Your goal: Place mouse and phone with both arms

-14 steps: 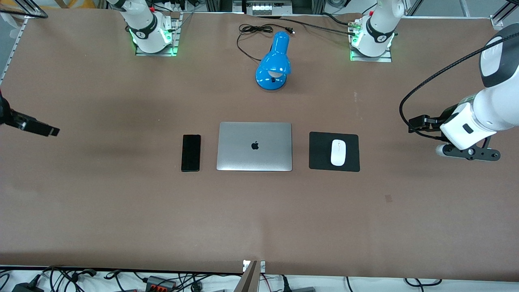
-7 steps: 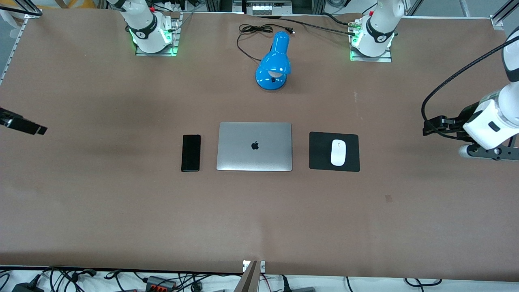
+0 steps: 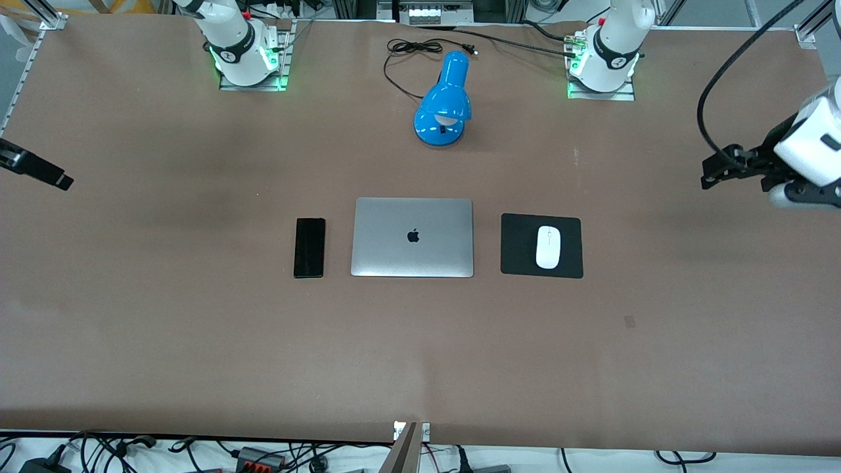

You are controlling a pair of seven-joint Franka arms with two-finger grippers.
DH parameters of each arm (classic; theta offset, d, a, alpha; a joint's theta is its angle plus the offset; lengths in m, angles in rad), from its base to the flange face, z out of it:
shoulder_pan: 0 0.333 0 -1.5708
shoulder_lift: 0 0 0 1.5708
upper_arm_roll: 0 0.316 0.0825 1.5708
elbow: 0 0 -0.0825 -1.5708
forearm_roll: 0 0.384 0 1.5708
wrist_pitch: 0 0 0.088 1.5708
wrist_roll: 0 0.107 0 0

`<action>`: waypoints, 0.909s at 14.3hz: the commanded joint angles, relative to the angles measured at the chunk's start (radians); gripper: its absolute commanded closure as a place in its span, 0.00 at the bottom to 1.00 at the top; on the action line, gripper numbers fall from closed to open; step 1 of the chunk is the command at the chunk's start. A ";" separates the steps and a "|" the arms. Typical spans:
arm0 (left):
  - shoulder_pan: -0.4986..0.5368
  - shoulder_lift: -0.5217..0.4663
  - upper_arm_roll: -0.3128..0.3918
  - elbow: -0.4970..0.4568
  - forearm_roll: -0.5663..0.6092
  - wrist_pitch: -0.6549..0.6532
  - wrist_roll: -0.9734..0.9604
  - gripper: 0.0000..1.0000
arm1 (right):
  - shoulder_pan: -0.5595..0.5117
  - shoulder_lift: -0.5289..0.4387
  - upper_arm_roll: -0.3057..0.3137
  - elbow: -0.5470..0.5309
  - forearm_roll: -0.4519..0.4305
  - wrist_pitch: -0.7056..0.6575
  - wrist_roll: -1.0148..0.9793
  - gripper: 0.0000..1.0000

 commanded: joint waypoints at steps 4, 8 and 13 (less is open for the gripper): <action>-0.009 -0.081 0.026 -0.144 -0.021 0.069 0.016 0.00 | -0.073 -0.052 0.010 -0.072 0.010 0.038 -0.066 0.00; -0.009 -0.084 0.022 -0.138 -0.019 0.069 0.015 0.00 | -0.059 -0.035 0.010 -0.062 0.015 0.032 -0.169 0.00; -0.013 -0.081 0.010 -0.116 -0.018 0.046 0.012 0.00 | -0.041 -0.001 0.010 -0.040 0.029 0.035 -0.192 0.00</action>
